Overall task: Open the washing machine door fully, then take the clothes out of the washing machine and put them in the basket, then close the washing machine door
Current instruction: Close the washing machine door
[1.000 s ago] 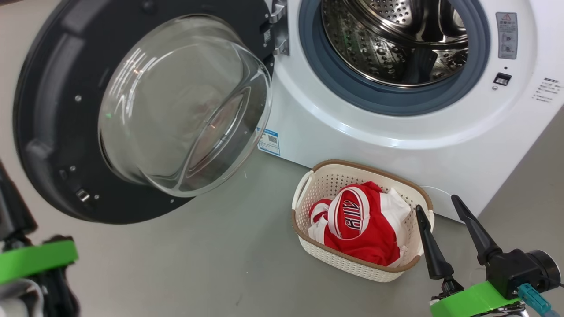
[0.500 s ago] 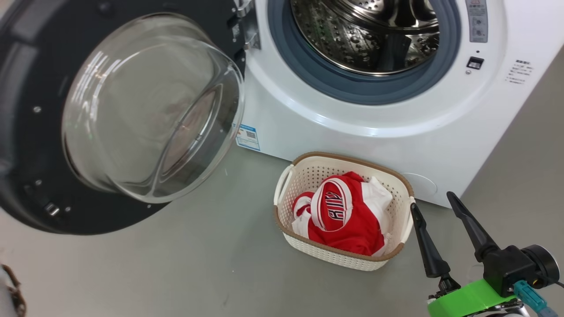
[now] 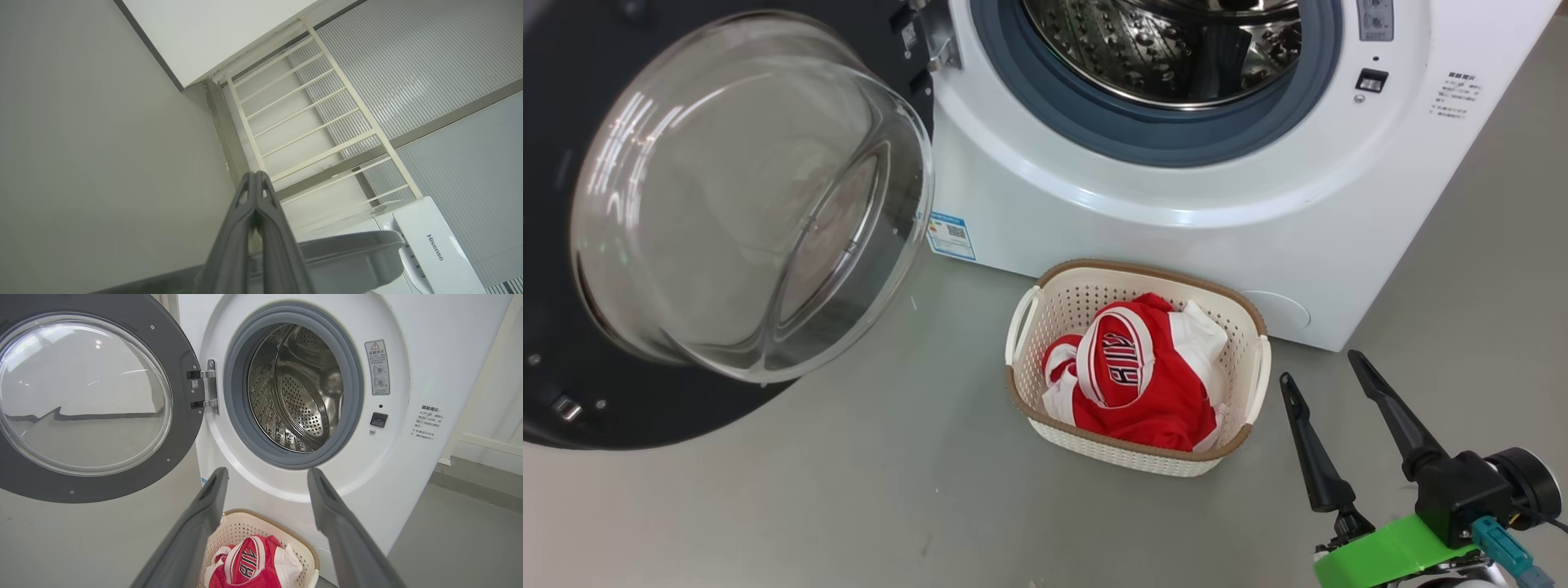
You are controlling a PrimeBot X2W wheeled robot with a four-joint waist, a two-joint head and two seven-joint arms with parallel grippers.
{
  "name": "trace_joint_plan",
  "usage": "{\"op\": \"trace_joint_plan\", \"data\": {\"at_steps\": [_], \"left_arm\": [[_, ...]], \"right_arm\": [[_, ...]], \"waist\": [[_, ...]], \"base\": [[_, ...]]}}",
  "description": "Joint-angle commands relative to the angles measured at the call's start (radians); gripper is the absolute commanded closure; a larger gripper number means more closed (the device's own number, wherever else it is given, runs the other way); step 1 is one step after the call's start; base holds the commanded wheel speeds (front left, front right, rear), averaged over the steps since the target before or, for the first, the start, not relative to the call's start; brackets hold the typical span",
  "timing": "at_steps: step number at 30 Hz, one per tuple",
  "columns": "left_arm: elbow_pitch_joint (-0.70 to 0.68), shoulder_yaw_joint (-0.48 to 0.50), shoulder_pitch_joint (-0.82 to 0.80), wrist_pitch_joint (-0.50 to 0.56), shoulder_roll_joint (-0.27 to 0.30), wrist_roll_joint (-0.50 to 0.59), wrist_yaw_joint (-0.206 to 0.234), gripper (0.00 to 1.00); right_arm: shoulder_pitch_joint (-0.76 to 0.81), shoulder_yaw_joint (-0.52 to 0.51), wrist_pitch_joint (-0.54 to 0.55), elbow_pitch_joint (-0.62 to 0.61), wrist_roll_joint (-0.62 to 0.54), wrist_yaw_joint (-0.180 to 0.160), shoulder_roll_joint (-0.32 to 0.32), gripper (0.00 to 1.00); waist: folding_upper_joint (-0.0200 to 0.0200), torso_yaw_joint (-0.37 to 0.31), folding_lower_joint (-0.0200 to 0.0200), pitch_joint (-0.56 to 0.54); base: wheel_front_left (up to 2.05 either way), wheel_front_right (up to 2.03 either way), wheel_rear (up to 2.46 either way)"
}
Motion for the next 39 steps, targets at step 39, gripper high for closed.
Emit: {"op": "trace_joint_plan", "data": {"at_steps": [39], "left_arm": [[-0.149, -0.106, 0.113, 0.438, -0.009, -0.119, -0.018, 1.00]], "right_arm": [[-0.039, 0.032, -0.039, 0.009, 0.032, 0.006, -0.010, 0.00]], "waist": [[0.0000, 0.005, 0.0000, -0.007]], "base": [[0.00, 0.00, 0.00]]}}
